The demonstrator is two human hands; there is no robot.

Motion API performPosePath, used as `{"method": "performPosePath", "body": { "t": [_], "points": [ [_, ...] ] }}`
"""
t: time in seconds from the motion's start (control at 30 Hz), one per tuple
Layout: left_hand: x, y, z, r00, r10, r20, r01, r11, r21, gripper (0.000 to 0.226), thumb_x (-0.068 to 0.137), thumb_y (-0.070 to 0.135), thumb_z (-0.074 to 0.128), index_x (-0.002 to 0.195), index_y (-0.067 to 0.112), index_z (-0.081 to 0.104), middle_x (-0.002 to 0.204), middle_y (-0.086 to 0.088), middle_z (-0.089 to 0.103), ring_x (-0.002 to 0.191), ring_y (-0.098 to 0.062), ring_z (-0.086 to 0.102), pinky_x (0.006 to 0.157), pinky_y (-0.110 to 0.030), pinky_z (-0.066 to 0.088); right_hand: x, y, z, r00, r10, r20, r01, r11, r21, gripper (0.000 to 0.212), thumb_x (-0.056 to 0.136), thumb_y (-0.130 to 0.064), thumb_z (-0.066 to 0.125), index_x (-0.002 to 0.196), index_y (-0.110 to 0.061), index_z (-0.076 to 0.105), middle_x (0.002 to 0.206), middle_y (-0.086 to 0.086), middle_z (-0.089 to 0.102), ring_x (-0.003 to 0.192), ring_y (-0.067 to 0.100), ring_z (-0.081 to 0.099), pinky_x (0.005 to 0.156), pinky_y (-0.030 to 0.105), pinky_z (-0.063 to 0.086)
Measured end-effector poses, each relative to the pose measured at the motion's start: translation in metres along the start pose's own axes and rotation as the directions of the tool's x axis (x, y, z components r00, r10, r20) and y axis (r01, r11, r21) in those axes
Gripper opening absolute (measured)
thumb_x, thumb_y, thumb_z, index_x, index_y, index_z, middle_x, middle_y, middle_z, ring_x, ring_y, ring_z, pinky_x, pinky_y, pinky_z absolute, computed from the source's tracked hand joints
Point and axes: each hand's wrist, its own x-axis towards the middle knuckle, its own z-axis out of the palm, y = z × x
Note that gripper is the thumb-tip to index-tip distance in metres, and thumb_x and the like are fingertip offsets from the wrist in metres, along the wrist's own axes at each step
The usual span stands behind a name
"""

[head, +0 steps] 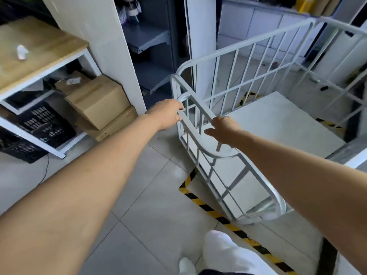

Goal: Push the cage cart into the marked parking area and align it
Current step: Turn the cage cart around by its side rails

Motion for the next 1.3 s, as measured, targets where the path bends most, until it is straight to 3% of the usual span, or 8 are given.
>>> {"method": "performPosePath", "body": {
  "t": [0.17, 0.27, 0.4, 0.5, 0.7, 0.87, 1.1, 1.3],
  "points": [
    [0.049, -0.035, -0.021, 0.996, 0.085, 0.019, -0.086, 0.996, 0.028, 0.027, 0.093, 0.02, 0.055, 0.119, 0.013, 0.061, 0.113, -0.011, 0.06, 0.104, -0.034, 0.058, 0.09, -0.044, 0.05, 0.057, -0.049, -0.015, 0.999, 0.028, -0.044, -0.025, 0.998, 0.057, 0.039, 0.092, -0.039, 0.056, 0.113, -0.007, 0.061, 0.11, 0.018, 0.065, 0.092, 0.033, 0.061, 0.071, 0.029, 0.04],
    [0.084, -0.061, -0.033, 0.995, 0.095, 0.029, -0.096, 0.995, 0.028, 0.029, 0.094, 0.021, 0.055, 0.122, 0.013, 0.061, 0.119, -0.011, 0.061, 0.11, -0.034, 0.058, 0.091, -0.043, 0.05, 0.102, -0.075, -0.022, 0.997, 0.034, -0.064, -0.027, 0.993, 0.118, 0.04, 0.093, -0.037, 0.054, 0.116, -0.006, 0.06, 0.114, 0.018, 0.065, 0.103, 0.034, 0.063, 0.08, 0.033, 0.048],
    [0.13, -0.097, -0.055, 0.99, 0.122, 0.063, -0.127, 0.989, 0.072, 0.035, 0.096, 0.021, 0.053, 0.13, 0.014, 0.056, 0.131, -0.012, 0.057, 0.118, -0.033, 0.054, 0.097, -0.041, 0.046, 0.157, -0.103, -0.028, 0.995, 0.082, -0.063, -0.071, 0.985, 0.158, 0.042, 0.092, -0.039, 0.055, 0.12, -0.007, 0.059, 0.111, 0.016, 0.064, 0.099, 0.033, 0.063, 0.084, 0.036, 0.052],
    [0.169, -0.126, -0.073, 0.986, 0.153, 0.068, -0.158, 0.984, 0.077, 0.038, 0.098, 0.021, 0.05, 0.135, 0.014, 0.052, 0.136, -0.009, 0.052, 0.123, -0.032, 0.051, 0.098, -0.039, 0.042, 0.192, -0.121, -0.038, 0.99, 0.126, -0.063, -0.115, 0.982, 0.151, 0.038, 0.094, -0.037, 0.054, 0.113, -0.005, 0.059, 0.094, 0.013, 0.058, 0.081, 0.029, 0.056, 0.069, 0.032, 0.046],
    [0.242, -0.168, -0.096, 0.951, 0.285, 0.118, -0.297, 0.949, 0.106, 0.034, 0.098, 0.021, 0.05, 0.13, 0.01, 0.055, 0.128, -0.008, 0.055, 0.118, -0.03, 0.052, 0.092, -0.038, 0.042, 0.257, -0.148, -0.055, 0.968, 0.232, -0.098, -0.216, 0.965, 0.147, 0.037, 0.093, -0.037, 0.055, 0.109, -0.003, 0.06, 0.107, 0.016, 0.066, 0.084, 0.03, 0.056, 0.069, 0.028, 0.04],
    [0.304, -0.195, -0.108, 0.888, 0.41, 0.207, -0.445, 0.879, 0.172, 0.035, 0.097, 0.022, 0.054, 0.129, 0.01, 0.056, 0.133, -0.01, 0.056, 0.122, -0.033, 0.053, 0.099, -0.043, 0.046, 0.296, -0.17, -0.056, 0.911, 0.389, -0.134, -0.356, 0.909, 0.217, 0.042, 0.092, -0.035, 0.054, 0.119, -0.003, 0.058, 0.119, 0.019, 0.063, 0.109, 0.035, 0.06, 0.085, 0.034, 0.049],
    [0.394, -0.186, -0.104, 0.744, 0.573, 0.344, -0.662, 0.703, 0.261, 0.034, 0.093, 0.011, 0.052, 0.127, 0.009, 0.057, 0.128, -0.015, 0.058, 0.117, -0.035, 0.056, 0.096, -0.043, 0.048, 0.328, -0.167, -0.044, 0.818, 0.572, -0.063, -0.534, 0.795, 0.287, 0.045, 0.09, -0.037, 0.058, 0.123, -0.007, 0.058, 0.124, 0.016, 0.062, 0.116, 0.034, 0.058, 0.094, 0.035, 0.049],
    [0.459, -0.166, -0.089, 0.631, 0.691, 0.352, -0.776, 0.557, 0.297, 0.036, 0.095, 0.008, 0.05, 0.131, 0.011, 0.055, 0.13, -0.012, 0.056, 0.12, -0.033, 0.054, 0.1, -0.043, 0.045, 0.368, -0.151, -0.044, 0.785, 0.619, 0.01, -0.59, 0.744, 0.312, 0.048, 0.091, -0.036, 0.059, 0.128, -0.006, 0.055, 0.129, 0.017, 0.06, 0.12, 0.034, 0.055, 0.1, 0.036, 0.046]
  ]
}}
